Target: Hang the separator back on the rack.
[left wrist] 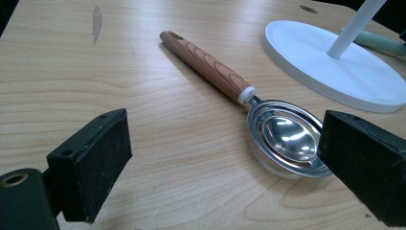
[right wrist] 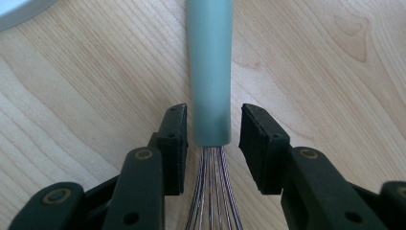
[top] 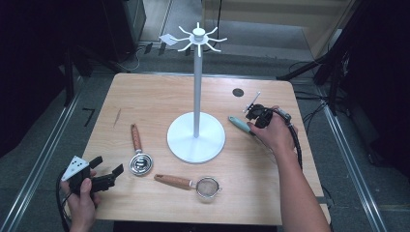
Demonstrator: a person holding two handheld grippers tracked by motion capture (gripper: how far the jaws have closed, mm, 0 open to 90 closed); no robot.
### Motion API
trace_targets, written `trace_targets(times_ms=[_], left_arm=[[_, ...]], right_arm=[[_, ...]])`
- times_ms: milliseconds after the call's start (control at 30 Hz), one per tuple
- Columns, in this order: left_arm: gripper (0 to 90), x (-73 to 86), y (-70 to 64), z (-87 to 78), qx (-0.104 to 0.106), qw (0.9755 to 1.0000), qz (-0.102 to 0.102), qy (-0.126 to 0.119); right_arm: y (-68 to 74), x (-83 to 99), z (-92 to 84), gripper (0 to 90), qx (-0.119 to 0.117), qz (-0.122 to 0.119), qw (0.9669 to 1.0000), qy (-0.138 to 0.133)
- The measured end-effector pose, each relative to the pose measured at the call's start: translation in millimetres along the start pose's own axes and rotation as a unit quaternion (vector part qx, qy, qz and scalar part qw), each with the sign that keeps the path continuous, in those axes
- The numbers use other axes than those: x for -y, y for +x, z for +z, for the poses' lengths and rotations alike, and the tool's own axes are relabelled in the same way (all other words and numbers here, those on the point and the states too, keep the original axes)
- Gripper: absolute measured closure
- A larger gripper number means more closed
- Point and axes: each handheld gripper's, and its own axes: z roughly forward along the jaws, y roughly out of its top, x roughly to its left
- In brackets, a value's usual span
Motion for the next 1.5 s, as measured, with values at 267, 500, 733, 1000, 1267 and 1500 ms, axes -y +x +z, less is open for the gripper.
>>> trace_targets(times_ms=[267, 500, 733, 1000, 1267, 1500], left_arm=[[5.0, 0.0, -0.1, 0.0, 0.0, 1.0, -0.001, -0.001], [5.0, 0.0, 0.3, 0.1, 0.001, 1.0, -0.001, -0.001], [5.0, -0.1, 0.0, 0.3, 0.0, 1.0, -0.001, 0.001], [5.0, -0.1, -0.1, 0.3, 0.0, 1.0, 0.0, 0.001], [5.0, -0.2, 0.1, 0.3, 0.0, 1.0, 0.0, 0.002], [5.0, -0.1, 0.1, 0.3, 0.001, 1.0, -0.001, 0.0]], right_arm=[[-5.0, -5.0, 8.2, 66.2, -0.014, 0.011, 0.9996, 0.023], [-2.4, -12.0, 17.5, 67.1, -0.02, 0.001, 0.9989, 0.041], [1.2, -15.8, 25.0, 64.2, -0.04, -0.007, 0.9973, 0.06], [-1.7, -12.6, 24.5, 68.1, -0.054, 0.017, 0.9964, 0.063], [5.3, -17.7, 24.4, 71.2, -0.034, 0.017, 0.9957, 0.084], [12.6, -22.2, 24.5, 71.4, -0.008, 0.019, 0.995, 0.098]])
